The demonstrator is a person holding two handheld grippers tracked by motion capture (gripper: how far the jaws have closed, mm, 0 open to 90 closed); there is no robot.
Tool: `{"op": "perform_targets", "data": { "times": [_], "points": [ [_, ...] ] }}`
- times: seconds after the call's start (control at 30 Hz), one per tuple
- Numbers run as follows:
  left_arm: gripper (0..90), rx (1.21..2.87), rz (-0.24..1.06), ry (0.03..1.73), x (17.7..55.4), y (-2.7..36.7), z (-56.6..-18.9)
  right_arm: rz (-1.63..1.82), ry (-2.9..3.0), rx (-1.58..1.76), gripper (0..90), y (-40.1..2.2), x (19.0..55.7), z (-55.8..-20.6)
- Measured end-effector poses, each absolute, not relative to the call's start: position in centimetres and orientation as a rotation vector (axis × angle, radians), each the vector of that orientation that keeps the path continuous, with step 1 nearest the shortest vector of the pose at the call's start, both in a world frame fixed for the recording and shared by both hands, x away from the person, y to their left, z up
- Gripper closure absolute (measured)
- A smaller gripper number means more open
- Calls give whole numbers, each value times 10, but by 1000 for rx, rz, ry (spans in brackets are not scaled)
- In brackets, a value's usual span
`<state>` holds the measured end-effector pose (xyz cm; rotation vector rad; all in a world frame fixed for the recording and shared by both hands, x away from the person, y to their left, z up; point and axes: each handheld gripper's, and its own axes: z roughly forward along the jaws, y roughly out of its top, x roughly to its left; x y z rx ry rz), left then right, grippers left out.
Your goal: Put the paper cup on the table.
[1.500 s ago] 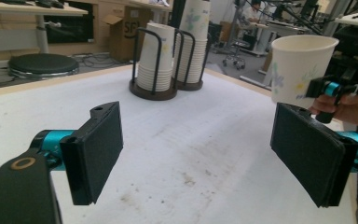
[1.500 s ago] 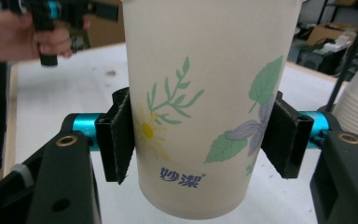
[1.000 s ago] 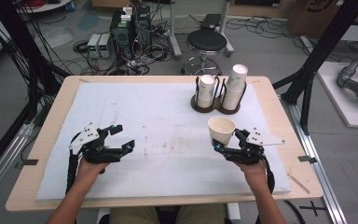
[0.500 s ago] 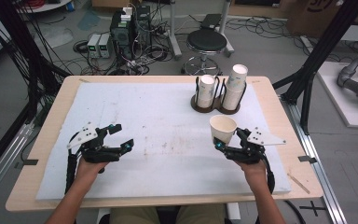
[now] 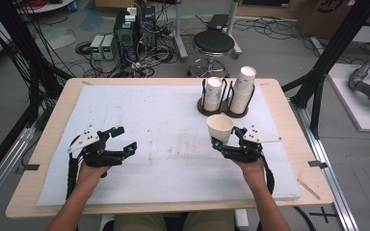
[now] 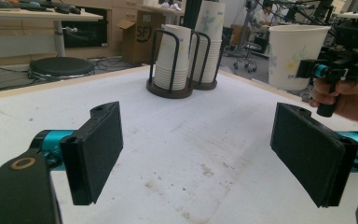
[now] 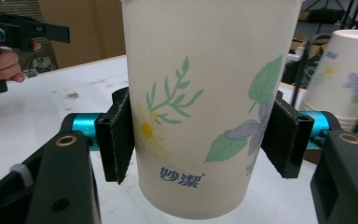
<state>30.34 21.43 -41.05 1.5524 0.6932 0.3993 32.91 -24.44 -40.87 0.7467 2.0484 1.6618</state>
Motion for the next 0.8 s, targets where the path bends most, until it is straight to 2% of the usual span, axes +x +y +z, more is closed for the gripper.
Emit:
{"op": "perform_targets", "data": {
  "times": [0.37,0.8],
  "points": [
    [170,1551,390,712,305,217,-413,1597,2132,782,351,-194,358,-430],
    [171,1565,386,715,306,216,-415,1465,2202,901,351,-180,378,-450]
  ]
}}
